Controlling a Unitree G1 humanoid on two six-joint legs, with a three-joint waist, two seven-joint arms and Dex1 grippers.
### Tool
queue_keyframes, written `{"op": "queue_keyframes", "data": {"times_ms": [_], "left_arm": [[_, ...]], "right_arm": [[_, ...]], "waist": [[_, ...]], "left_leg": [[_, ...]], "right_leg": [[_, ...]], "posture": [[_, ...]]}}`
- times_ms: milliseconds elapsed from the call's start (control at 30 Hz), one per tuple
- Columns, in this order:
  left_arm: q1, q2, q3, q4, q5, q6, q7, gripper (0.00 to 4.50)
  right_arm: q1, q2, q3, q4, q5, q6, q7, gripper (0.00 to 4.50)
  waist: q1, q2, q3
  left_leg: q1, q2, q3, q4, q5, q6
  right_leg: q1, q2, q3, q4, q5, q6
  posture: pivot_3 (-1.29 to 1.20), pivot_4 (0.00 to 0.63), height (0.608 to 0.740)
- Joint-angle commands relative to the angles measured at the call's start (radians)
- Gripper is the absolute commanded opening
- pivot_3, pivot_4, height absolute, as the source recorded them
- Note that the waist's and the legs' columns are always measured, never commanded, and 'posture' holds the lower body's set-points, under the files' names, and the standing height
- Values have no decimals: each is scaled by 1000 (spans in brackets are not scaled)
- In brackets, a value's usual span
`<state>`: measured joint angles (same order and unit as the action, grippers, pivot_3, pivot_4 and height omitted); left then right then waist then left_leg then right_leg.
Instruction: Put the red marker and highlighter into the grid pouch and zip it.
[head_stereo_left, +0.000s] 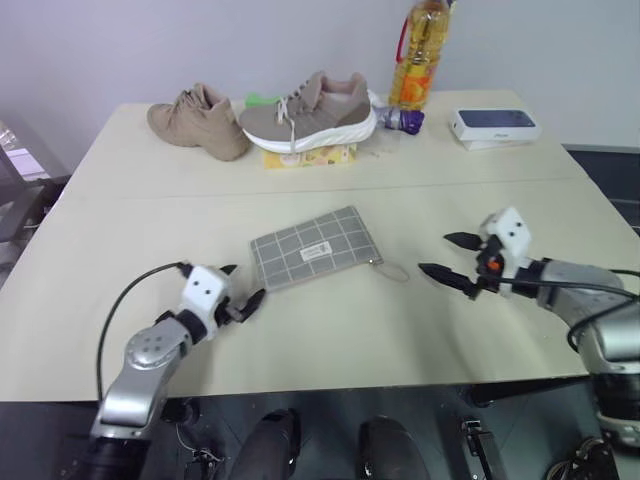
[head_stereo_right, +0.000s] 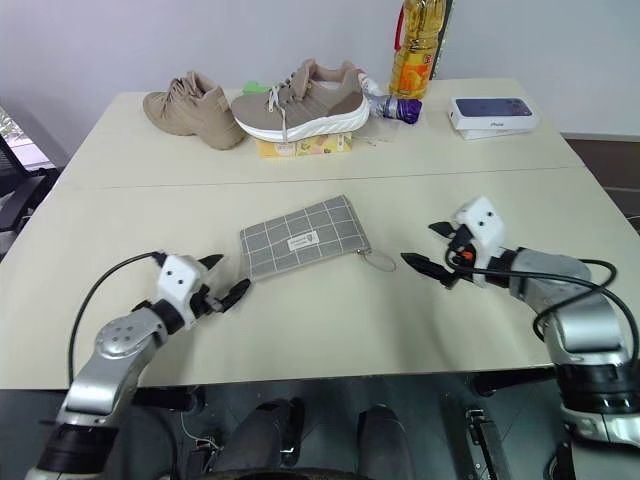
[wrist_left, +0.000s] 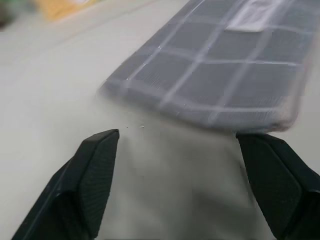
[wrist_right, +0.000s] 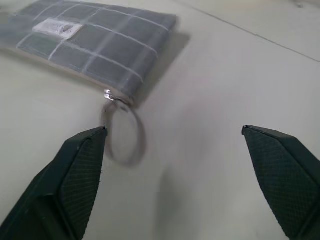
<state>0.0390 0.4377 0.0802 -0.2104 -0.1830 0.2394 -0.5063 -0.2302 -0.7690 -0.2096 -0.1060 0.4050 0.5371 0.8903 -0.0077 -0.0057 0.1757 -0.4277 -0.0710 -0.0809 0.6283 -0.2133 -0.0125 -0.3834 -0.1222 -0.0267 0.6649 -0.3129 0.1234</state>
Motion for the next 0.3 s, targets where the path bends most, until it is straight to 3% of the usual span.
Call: {"op": "queue_keyframes", "data": {"times_ms": [33, 300], "left_arm": [[44, -2, 104, -64, -41, 26, 46, 4045], [106, -6, 164, -106, -66, 39, 73, 4045]], "right_arm": [[14, -8, -85, 11, 28, -43, -7, 4491], [-3, 38, -64, 60, 12, -75, -45, 4491]], "waist": [[0, 0, 0], [1, 0, 0]], "left_leg": [[0, 0, 0, 0, 0, 0], [1, 0, 0, 0, 0, 0]], "right_leg": [[0, 0, 0, 0, 0, 0], [1, -1, 0, 0, 0, 0]], "posture": [[0, 150, 739], [0, 150, 739]]}}
